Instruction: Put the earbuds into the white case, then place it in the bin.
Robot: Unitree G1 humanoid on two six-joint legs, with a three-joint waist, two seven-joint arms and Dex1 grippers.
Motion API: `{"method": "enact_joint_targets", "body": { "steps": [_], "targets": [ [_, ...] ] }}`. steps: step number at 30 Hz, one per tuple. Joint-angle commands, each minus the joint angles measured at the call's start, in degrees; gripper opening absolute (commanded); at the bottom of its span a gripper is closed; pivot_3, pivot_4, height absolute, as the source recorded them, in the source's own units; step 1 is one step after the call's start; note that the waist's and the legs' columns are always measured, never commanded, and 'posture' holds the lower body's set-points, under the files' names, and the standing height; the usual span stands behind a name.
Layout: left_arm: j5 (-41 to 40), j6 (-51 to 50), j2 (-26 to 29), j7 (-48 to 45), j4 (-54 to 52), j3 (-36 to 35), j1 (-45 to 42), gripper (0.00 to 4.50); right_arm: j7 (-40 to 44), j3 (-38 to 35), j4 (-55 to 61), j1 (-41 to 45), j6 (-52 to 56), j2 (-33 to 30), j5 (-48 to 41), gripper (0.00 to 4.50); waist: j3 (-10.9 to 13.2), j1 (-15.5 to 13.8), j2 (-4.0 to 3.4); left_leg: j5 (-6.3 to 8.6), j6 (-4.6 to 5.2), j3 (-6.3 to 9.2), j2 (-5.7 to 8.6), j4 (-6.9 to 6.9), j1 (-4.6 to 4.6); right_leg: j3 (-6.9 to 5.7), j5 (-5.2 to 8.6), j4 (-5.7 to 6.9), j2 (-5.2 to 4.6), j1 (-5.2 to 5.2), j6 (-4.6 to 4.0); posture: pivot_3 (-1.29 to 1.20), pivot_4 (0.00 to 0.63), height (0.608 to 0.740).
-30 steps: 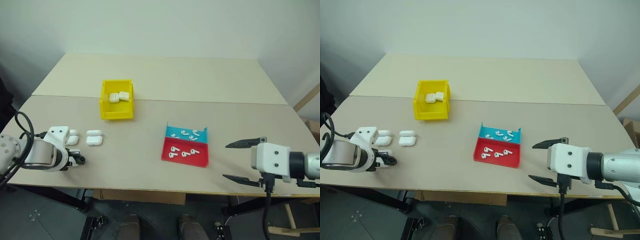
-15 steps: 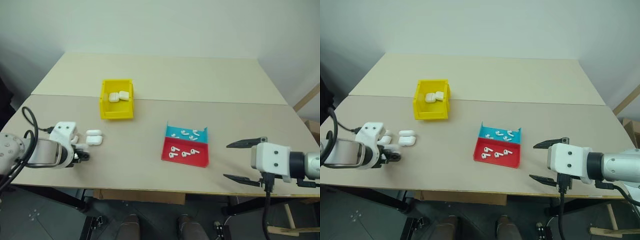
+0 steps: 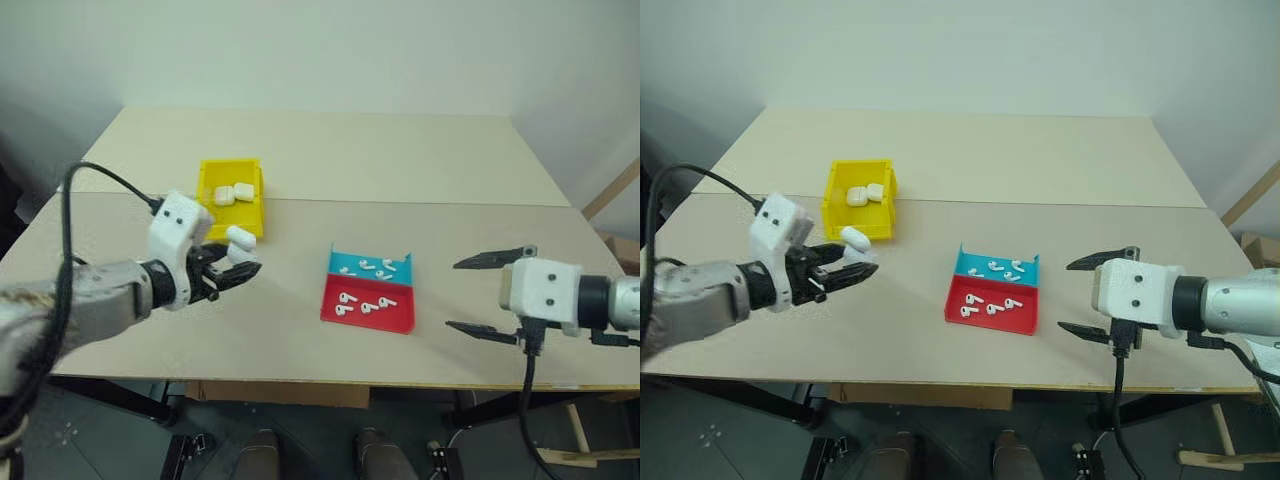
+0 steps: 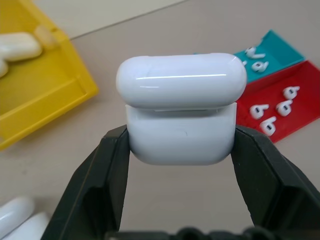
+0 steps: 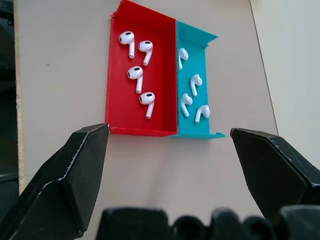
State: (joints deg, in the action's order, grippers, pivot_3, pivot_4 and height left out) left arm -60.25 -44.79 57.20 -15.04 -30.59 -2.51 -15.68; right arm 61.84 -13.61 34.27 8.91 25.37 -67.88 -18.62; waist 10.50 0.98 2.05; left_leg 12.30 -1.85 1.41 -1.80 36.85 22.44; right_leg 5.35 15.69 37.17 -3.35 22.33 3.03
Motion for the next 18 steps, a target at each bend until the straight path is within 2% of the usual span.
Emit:
{"method": "enact_joint_targets", "body": {
  "steps": [1,4,7,12,18],
  "targets": [
    [8.65,11.99,-3.55,-17.14,4.19,2.35,0.71,2.75,-1.0,3.69,1.75,5.74,5.58,-2.19,-0.84,4.5,0.01,-0.15,0.03,0.0,0.0,0.02,-0.03,0.01,0.03,-0.04,-0.01,-0.01,0.02,0.02,-0.01,0.0,0.15,0.74],
    [17.3,33.61,-15.25,-27.72,11.11,1.1,4.12,2.75,-0.09,10.34,3.55,13.23,11.98,-4.05,-1.24,4.5,-0.03,-0.24,-0.19,0.0,0.01,-0.01,0.0,0.02,0.08,-0.03,-0.04,-0.11,-0.01,0.02,0.01,0.0,0.15,0.74],
    [17.02,40.74,-21.83,-36.7,16.54,-1.09,4.22,2.75,0.8,16.5,4.11,20.22,17.04,-3.91,-1.08,4.5,-0.01,-0.22,-0.09,0.01,0.03,0.08,-0.06,0.11,0.3,-0.11,-0.08,-0.15,0.02,0.12,0.02,0.0,0.15,0.74],
    [15.04,48.57,-26.76,-52.68,22.84,-2.92,5.04,2.75,2.47,27.29,4.55,31.87,25.82,-1.21,0.13,4.5,-0.04,0.12,-0.18,0.01,0.05,0.05,-0.05,0.18,0.47,-0.08,-0.13,-0.1,0.0,0.36,0.08,0.0,0.15,0.74],
    [15.06,53.01,-30.35,-65.03,27.63,-3.19,6.52,2.75,3.45,40.36,4.35,41.26,32.34,1.82,5.83,4.5,-0.07,0.12,-0.21,0.01,0.06,0.09,-0.06,0.23,0.62,-0.11,-0.14,-0.05,0.01,0.54,0.09,0.0,0.15,0.74]
  ]
}}
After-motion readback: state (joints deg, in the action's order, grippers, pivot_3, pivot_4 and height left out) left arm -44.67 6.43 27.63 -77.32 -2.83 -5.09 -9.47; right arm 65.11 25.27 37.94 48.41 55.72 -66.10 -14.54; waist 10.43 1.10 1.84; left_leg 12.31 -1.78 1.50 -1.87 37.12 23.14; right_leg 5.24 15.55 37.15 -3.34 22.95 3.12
